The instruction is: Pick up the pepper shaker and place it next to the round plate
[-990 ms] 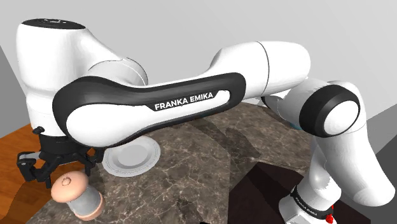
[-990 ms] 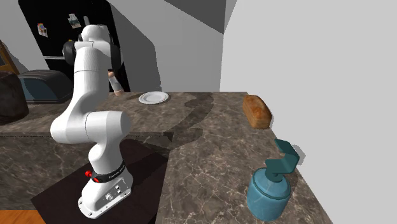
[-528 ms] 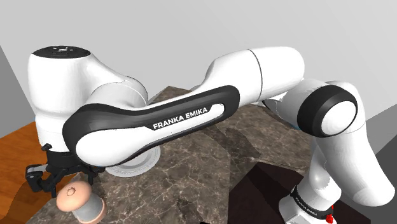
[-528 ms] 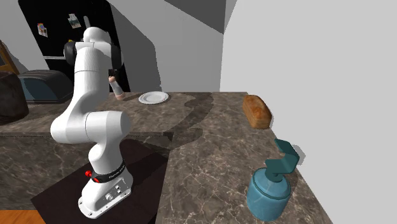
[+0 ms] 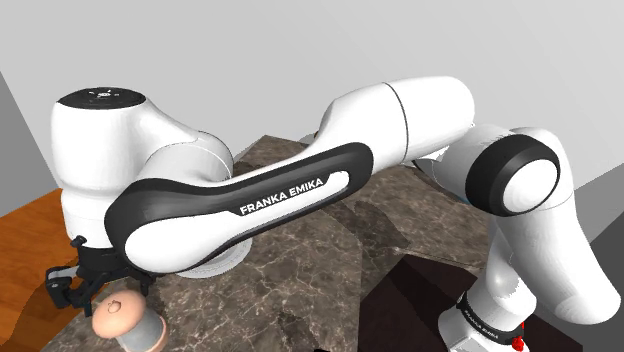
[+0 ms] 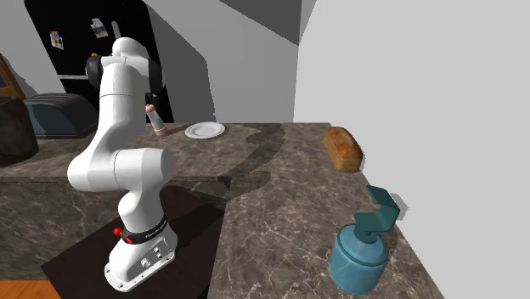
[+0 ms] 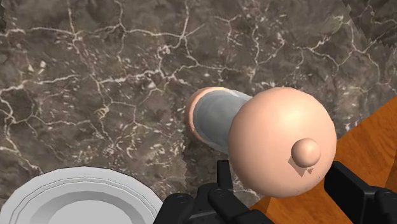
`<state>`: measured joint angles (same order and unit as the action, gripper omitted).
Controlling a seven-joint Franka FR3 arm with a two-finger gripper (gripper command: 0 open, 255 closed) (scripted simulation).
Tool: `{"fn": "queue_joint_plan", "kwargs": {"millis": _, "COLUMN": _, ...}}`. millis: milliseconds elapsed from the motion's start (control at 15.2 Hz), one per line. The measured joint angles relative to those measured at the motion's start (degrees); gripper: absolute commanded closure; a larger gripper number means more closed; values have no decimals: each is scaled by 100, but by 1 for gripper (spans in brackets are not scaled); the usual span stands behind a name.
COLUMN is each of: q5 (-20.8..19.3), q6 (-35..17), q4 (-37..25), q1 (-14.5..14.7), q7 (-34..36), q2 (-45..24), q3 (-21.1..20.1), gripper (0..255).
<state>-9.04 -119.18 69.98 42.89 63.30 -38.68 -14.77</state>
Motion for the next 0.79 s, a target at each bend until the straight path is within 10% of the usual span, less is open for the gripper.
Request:
{"fn": "queue_joint_plan", "kwargs": {"millis": 66, "q5": 0, "q6": 0, "q4": 0, "q1": 0, "q7": 0, "q2": -1, "q3": 0, "gripper": 0}}
{"fn": "queue_joint_plan", "kwargs": {"millis": 792, "q5": 59, "q6": 430, "q4": -166, "q1": -23, "q7": -29, "q2": 276, "q3": -40, "gripper": 0}}
